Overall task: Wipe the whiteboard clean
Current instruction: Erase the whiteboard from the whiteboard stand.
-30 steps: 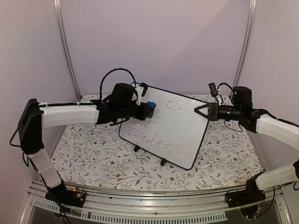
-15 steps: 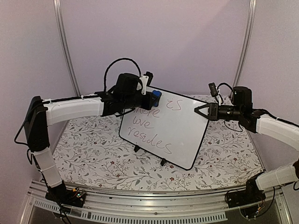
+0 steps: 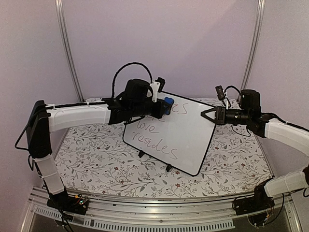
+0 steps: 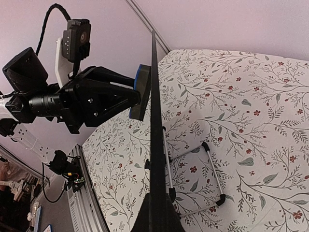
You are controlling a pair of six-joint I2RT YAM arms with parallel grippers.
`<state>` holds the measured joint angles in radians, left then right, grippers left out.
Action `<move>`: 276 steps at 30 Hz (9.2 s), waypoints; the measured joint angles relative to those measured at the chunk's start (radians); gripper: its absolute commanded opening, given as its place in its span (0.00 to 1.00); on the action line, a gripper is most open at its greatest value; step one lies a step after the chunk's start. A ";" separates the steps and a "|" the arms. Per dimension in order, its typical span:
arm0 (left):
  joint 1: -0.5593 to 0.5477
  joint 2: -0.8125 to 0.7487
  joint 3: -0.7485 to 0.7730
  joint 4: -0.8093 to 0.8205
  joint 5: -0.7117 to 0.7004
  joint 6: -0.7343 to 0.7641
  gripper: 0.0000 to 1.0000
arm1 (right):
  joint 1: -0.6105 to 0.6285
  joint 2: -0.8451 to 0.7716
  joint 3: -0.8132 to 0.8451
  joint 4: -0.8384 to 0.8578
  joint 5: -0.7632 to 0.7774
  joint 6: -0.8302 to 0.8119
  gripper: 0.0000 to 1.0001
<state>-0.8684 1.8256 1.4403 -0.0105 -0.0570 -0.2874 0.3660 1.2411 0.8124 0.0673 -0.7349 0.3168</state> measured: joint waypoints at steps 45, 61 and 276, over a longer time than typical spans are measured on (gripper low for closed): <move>-0.037 -0.042 -0.145 0.046 -0.007 -0.046 0.00 | 0.000 0.000 0.000 -0.007 0.000 -0.001 0.00; -0.045 0.035 0.081 -0.067 -0.078 0.019 0.00 | 0.000 0.000 0.000 -0.007 0.000 -0.001 0.00; -0.121 0.005 -0.055 0.052 -0.041 0.005 0.00 | 0.014 -0.002 0.008 -0.016 -0.001 -0.040 0.00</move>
<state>-0.9890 1.8301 1.3853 0.0414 -0.0982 -0.2821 0.3798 1.2388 0.8200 0.0517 -0.7357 0.2764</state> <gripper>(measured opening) 0.191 0.015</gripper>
